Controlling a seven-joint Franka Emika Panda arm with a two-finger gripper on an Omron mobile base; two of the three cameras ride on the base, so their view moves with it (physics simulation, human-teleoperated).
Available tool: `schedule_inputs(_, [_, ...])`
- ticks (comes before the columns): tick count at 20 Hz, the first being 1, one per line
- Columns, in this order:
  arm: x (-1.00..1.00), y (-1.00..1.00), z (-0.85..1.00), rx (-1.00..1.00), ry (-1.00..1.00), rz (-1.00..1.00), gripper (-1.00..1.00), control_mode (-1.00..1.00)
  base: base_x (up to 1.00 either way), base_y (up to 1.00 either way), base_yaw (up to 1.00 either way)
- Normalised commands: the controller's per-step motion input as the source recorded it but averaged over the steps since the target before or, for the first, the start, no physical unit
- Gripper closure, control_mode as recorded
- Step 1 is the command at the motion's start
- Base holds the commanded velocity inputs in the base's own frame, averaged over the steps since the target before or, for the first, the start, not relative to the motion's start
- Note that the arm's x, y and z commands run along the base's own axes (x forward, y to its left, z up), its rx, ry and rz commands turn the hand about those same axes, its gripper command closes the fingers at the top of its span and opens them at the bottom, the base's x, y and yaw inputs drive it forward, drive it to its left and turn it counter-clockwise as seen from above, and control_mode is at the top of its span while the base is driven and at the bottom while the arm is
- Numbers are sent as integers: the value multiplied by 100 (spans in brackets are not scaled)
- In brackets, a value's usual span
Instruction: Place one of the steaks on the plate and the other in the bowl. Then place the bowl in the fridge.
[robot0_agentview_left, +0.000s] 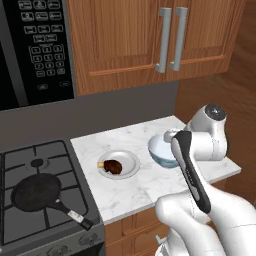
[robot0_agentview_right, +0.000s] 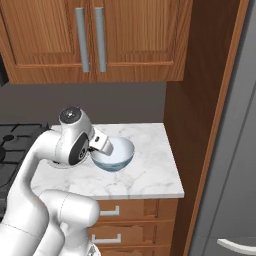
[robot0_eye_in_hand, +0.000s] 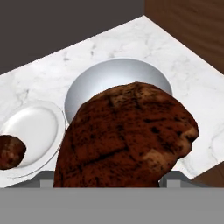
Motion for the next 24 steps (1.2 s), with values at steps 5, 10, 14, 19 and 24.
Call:
schedule_inputs(5, [43, -9, -34, 0, 6, 0, 100, -100, 0, 0, 0])
schedule_inputs(10, [38, -15, -27, 0, 11, 0, 100, -100, 0, 0, 0])
schedule_inputs(14, [46, -6, -32, 0, 13, 0, 100, -100, 0, 0, 0])
schedule_inputs(19, [32, -1, -17, 0, 3, 0, 100, -100, 0, 0, 0])
schedule_inputs(24, [29, 0, -26, 0, 1, 0, 100, -100, 0, 0, 0])
